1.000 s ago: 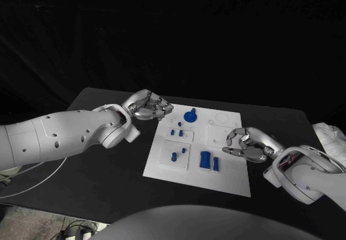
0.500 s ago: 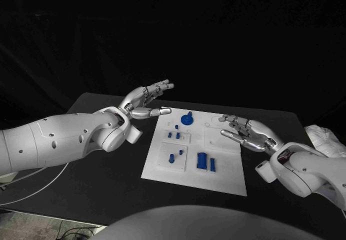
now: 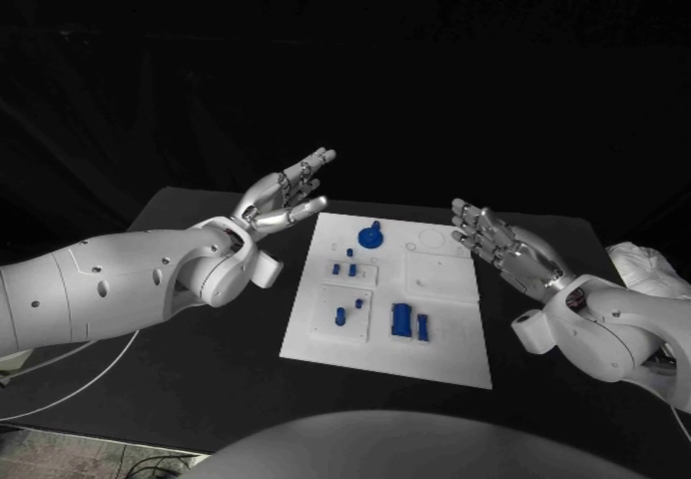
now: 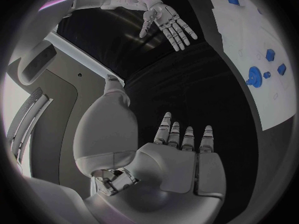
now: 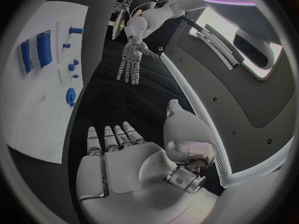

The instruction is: Assemble the parts on the task board

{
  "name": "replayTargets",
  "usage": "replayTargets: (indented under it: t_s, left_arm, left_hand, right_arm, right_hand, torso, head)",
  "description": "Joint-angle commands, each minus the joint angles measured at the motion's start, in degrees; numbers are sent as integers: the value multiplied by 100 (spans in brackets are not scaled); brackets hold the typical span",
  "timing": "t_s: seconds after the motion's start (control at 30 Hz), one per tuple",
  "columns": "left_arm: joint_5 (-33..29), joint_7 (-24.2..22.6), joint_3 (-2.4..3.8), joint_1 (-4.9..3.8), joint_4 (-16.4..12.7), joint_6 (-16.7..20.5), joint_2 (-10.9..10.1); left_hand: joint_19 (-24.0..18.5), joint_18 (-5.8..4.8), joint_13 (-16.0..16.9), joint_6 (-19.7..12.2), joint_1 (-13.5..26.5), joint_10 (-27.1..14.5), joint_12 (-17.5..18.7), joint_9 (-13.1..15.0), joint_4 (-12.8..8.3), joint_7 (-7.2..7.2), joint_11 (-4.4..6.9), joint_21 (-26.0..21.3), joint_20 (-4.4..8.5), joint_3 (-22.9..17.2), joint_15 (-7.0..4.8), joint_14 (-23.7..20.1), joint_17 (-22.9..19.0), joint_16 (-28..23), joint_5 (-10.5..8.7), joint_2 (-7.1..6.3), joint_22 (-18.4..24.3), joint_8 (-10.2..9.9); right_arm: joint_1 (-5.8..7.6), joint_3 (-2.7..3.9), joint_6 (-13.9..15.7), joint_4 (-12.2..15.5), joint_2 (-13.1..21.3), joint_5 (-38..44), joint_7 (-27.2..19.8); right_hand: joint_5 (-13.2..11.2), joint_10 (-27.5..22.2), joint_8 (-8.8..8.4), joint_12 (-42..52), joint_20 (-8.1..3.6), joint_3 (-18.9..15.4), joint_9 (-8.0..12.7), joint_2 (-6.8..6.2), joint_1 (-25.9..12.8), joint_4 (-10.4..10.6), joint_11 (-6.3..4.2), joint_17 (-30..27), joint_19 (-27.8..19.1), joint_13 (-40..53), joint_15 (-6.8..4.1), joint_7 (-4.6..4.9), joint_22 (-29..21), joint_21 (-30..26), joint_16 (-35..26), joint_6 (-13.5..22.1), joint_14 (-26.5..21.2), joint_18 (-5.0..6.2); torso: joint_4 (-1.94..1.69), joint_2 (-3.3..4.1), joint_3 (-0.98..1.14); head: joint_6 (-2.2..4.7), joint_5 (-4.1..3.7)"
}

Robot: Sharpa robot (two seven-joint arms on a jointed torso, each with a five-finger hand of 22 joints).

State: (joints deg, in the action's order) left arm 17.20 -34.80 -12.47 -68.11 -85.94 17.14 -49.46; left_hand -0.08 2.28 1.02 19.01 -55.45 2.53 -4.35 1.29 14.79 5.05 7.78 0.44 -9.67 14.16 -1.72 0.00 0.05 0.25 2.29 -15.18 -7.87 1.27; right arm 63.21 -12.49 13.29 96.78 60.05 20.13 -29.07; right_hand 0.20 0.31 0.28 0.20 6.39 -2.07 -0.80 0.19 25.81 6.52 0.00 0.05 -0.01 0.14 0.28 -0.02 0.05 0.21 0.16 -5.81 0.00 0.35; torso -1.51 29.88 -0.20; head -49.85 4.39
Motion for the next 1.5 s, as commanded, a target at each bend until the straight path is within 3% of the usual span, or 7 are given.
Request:
replayTargets:
  t_s: [0.03, 0.27, 0.3, 0.5, 0.73, 0.8, 1.5]
  left_arm:
    - [-138, 31, 84, 53, -40, 229, 46]
    - [-643, 181, 456, 290, -155, 1017, 183]
    - [-744, 211, 530, 337, -179, 1175, 211]
    - [-1359, 394, 982, 626, -319, 2135, 379]
    - [-1697, 494, 1231, 784, -397, 2663, 471]
    - [-1719, 501, 1246, 794, -401, 2696, 477]
    - [-1720, 501, 1247, 795, -402, 2697, 477]
  left_hand:
    - [8, -228, -102, -623, 1834, -253, 435, -129, -488, -505, -259, -44, 320, -469, 172, 0, -5, -25, -229, 502, 259, -127]
    - [8, -228, -102, -922, 2707, -253, 435, -129, -717, -505, -370, -44, 461, -698, 172, 0, -5, -25, -229, 744, 384, -127]
    - [8, -228, -102, -964, 2825, -253, 435, -129, -748, -505, -778, -44, 487, -729, 172, 0, -5, -25, -229, 777, 787, -127]
    - [8, -228, -102, -1175, 3434, -253, 435, -129, -907, -505, -778, -44, 967, -888, 172, 0, -5, -25, -229, 946, 787, -127]
    - [8, -228, -102, -1354, 3966, -253, 435, -129, -1046, -505, -778, -44, 967, -1416, 172, 0, -5, -25, -229, 1092, 787, -127]
    - [8, -228, -102, -1380, 4072, -253, 435, -129, -1479, -505, -778, -44, 967, -1416, 172, 0, -5, -25, -229, 1518, 787, -127]
    - [8, -228, -102, -1901, 4981, -253, 435, -129, -1479, -505, -778, -44, 967, -1416, 172, 0, -5, -25, -229, 1518, 787, -127]
  right_arm:
    - [-18, 74, 240, -38, -98, -113, -4]
    - [-97, 400, 1029, -217, -497, -640, -23]
    - [-113, 465, 1187, -253, -577, -746, -27]
    - [-222, 909, 2261, -496, -1121, -1464, -53]
    - [-293, 1200, 2965, -656, -1477, -1934, -70]
    - [-301, 1233, 3046, -674, -1518, -1988, -71]
    - [-305, 1249, 3083, -682, -1536, -2013, -72]
  right_hand:
    - [-20, -31, -28, -20, -639, 207, 80, -19, -1117, -652, 0, -5, 1, -14, -28, 2, -5, -21, -16, 581, 0, -35]
    - [-20, -31, -28, -20, -639, 207, 80, -19, -2147, -652, 0, -5, 1, -14, -28, 2, -5, -21, -16, 581, 0, -35]
    - [-20, -31, -28, -20, -639, 207, 80, -19, -2581, -652, 0, -5, 1, -14, -28, 2, -5, -21, -16, 581, 0, -35]
    - [-20, -31, -28, -20, -639, 207, 80, -19, -2581, -652, 0, -5, 1, -14, -28, 2, -5, -21, -16, 581, 0, -35]
    - [-20, -31, -28, -20, -639, 207, 80, -19, -2581, -652, 0, -5, 1, -14, -28, 2, -5, -21, -16, 581, 0, -35]
    - [-20, -31, -28, -20, -639, 207, 80, -19, -2581, -652, 0, -5, 1, -14, -28, 2, -5, -21, -16, 581, 0, -35]
    - [-20, -31, -28, -20, -639, 207, 80, -19, -2581, -652, 0, -5, 1, -14, -28, 2, -5, -21, -16, 581, 0, -35]
  torso:
    - [12, 6, -1]
    - [50, 40, 5]
    - [58, 47, 6]
    - [110, 94, 14]
    - [145, 125, 19]
    - [149, 128, 20]
    - [151, 130, 20]
  head:
    - [108, -27]
    - [502, -140]
    - [582, -163]
    - [1123, -318]
    - [1483, -421]
    - [1526, -433]
    - [1547, -439]
